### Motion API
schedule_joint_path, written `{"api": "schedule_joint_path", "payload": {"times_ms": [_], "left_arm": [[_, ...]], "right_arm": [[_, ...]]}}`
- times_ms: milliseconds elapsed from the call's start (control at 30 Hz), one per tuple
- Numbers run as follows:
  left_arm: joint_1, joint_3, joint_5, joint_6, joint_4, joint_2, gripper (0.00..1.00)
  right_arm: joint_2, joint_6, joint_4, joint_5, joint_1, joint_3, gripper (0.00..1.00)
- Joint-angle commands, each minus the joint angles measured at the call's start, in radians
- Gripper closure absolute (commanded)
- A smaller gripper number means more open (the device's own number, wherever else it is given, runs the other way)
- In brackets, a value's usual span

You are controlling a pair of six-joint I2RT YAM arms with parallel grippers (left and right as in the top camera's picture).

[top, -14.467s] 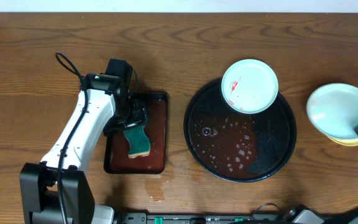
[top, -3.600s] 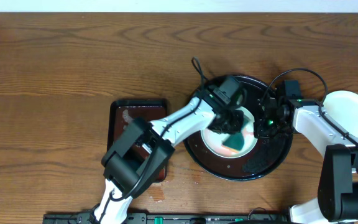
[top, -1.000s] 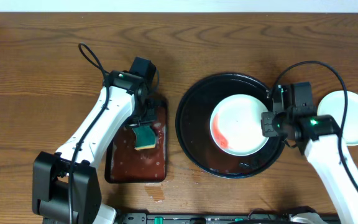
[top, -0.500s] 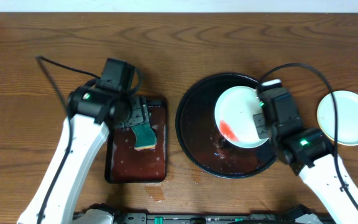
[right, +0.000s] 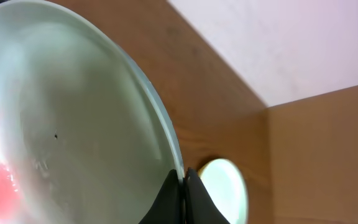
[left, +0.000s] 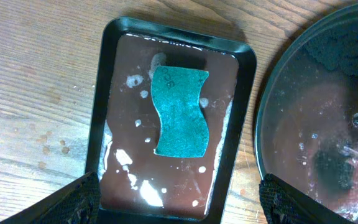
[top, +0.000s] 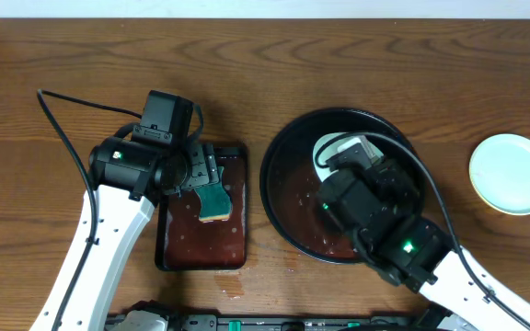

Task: Clean dirty plates on tray and stack at the side
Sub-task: 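Lift the pale green plate with the right gripper off the black tray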

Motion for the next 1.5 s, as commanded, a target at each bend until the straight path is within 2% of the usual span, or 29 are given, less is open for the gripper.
{"api": "schedule_joint_path", "payload": {"times_ms": [0, 600, 1000, 1467], "left_arm": [[0.003, 0.02, -0.005, 0.006, -0.002, 0.0, 0.18], [0.003, 0.02, -0.005, 0.006, -0.002, 0.0, 0.18], [0.003, 0.02, -0.005, 0.006, -0.002, 0.0, 0.17], [0.003, 0.02, -0.005, 0.006, -0.002, 0.0, 0.17]], "right_arm": [[-0.011, -0.048, 0.016, 0.127, 0.037, 0.022, 0.99], [-0.011, -0.05, 0.04, 0.188, 0.056, 0.022, 0.99], [-0.011, -0.05, 0.039, 0.306, 0.185, 0.022, 0.99], [-0.011, -0.077, 0.04, 0.312, 0.186, 0.022, 0.99]]}}
